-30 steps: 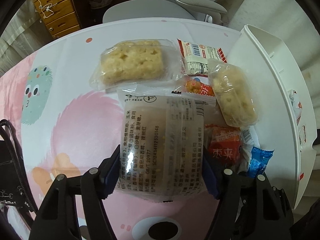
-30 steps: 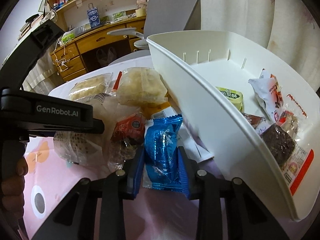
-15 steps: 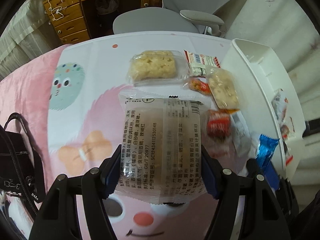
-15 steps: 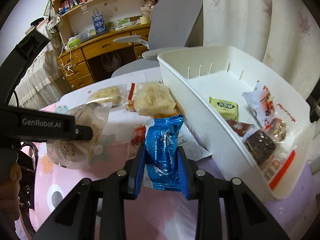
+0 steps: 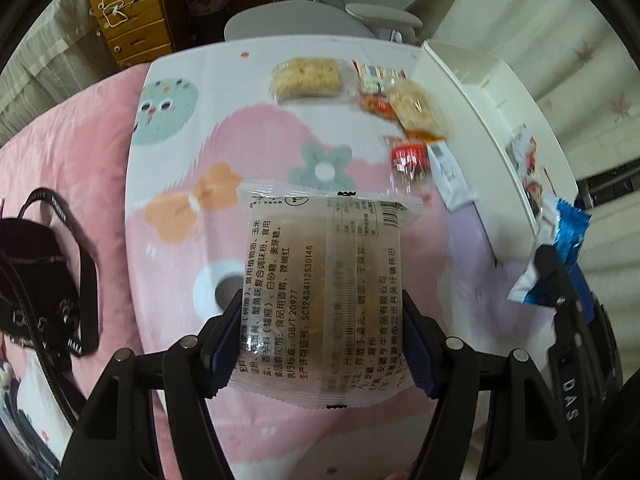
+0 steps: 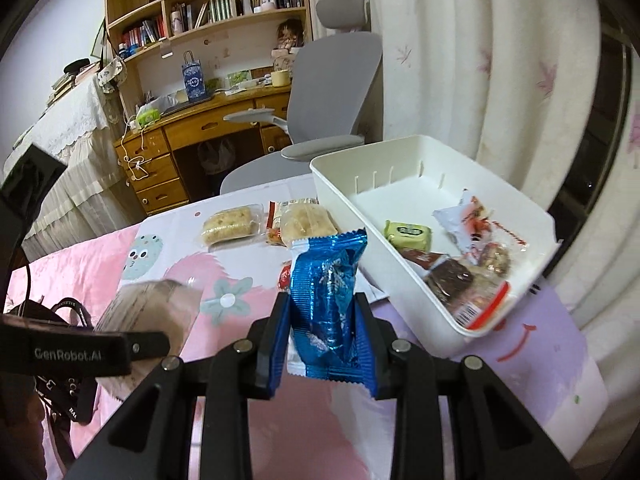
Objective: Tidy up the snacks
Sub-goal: 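Lift the bread packet with the left gripper while the right gripper grasps and lifts the blue packet, then carry the bread packet into the tray with the left gripper while the right gripper drops the blue packet there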
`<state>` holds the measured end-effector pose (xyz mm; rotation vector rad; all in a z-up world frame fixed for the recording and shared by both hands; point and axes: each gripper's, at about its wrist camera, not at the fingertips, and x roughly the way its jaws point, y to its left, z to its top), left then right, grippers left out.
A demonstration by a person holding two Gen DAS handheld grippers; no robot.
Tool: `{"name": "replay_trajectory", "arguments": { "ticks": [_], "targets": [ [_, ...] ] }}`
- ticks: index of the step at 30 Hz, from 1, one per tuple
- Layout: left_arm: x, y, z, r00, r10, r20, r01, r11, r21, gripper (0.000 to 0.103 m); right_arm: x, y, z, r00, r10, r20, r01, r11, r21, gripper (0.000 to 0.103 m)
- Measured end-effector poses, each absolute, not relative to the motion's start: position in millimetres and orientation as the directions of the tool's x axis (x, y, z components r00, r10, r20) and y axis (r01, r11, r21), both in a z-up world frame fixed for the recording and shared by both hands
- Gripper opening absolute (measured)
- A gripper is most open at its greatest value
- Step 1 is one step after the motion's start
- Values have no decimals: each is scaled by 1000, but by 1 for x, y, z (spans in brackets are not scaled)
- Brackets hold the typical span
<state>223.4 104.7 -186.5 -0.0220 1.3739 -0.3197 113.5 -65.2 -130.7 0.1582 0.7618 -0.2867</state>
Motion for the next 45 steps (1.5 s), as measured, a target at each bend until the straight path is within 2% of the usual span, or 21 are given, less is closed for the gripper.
{"name": "replay_trajectory", "arguments": {
  "ticks": [10, 17, 28, 45],
  "targets": [
    [173, 110, -169, 113, -243, -963, 212, 953, -215, 69, 67, -65, -105, 670, -209, -713, 324, 946, 27, 30],
    [153, 90, -143, 145, -246, -958, 253, 946, -205, 69, 46, -75, -93, 662, -211, -719, 323, 946, 20, 30],
    [134, 25, -111, 203, -294, -934, 284, 931, -231, 69, 34, -118, -91, 640, -151, -754, 231, 973, 0, 30],
    [162, -98, -90, 288, -323, -901, 173, 943, -283, 69, 75, -240, -77, 661, -60, -748, 20, 998, -63, 30]
  ]
}}
